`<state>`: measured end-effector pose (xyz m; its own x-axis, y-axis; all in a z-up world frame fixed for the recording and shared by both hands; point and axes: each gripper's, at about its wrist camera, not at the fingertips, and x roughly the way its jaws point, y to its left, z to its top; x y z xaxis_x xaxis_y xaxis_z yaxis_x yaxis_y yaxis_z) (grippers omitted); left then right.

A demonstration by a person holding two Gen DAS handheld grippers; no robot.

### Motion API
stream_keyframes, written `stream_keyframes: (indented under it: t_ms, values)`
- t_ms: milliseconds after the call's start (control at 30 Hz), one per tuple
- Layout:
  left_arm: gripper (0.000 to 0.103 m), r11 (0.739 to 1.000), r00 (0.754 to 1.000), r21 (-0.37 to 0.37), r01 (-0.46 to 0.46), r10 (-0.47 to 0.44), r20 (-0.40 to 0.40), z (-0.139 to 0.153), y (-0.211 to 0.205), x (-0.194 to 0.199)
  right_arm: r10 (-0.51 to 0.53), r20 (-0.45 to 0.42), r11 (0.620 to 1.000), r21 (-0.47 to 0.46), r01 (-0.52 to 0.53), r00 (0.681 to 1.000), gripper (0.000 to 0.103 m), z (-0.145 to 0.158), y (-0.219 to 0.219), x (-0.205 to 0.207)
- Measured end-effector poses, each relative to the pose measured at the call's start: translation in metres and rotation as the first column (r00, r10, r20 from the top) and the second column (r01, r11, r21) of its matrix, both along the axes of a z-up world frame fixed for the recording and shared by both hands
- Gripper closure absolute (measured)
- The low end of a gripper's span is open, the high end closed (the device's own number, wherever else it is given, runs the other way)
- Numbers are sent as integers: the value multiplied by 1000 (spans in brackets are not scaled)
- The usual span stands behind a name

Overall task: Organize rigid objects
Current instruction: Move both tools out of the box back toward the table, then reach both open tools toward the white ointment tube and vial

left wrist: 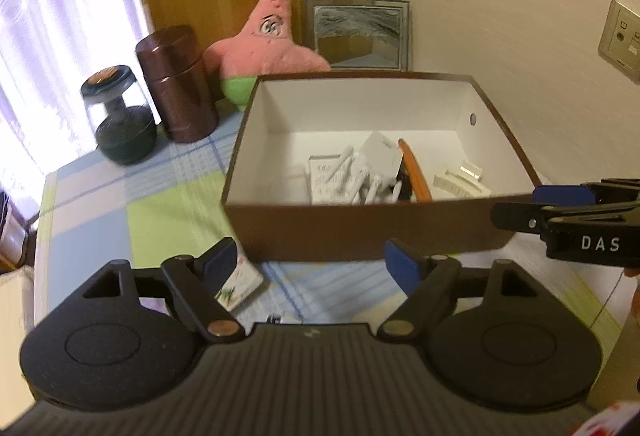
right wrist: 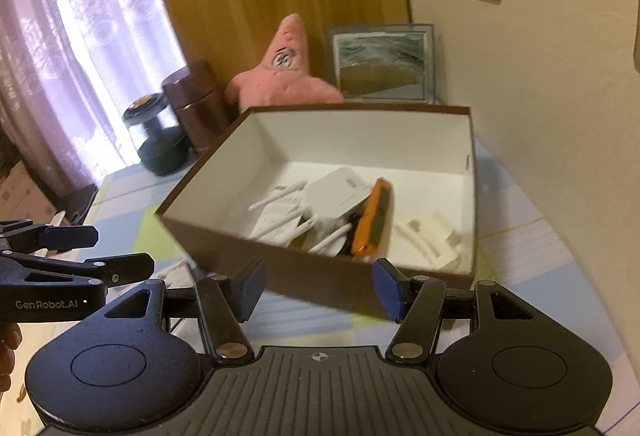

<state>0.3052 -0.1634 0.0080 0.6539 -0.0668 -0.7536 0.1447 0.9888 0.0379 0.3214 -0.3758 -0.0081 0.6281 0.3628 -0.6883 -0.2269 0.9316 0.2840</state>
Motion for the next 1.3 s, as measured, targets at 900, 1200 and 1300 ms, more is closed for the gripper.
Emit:
stream_keyframes:
  t_ms: [900,1200,1300]
  values:
    - [22,965,946,32,-259,260,-192,-60,96,-99,264,-226,964,35,-263,938,46,-60,114,-52]
    - [22,951,919,39,-308,308,-246,-81,116,-104,302,-258,953,44,-301,918,46,-77,143,-52]
    - [22,947,910,35,-320,317,-269,-90,123,-104,319,-278,947,54,-317,906,46,-86,155,-52]
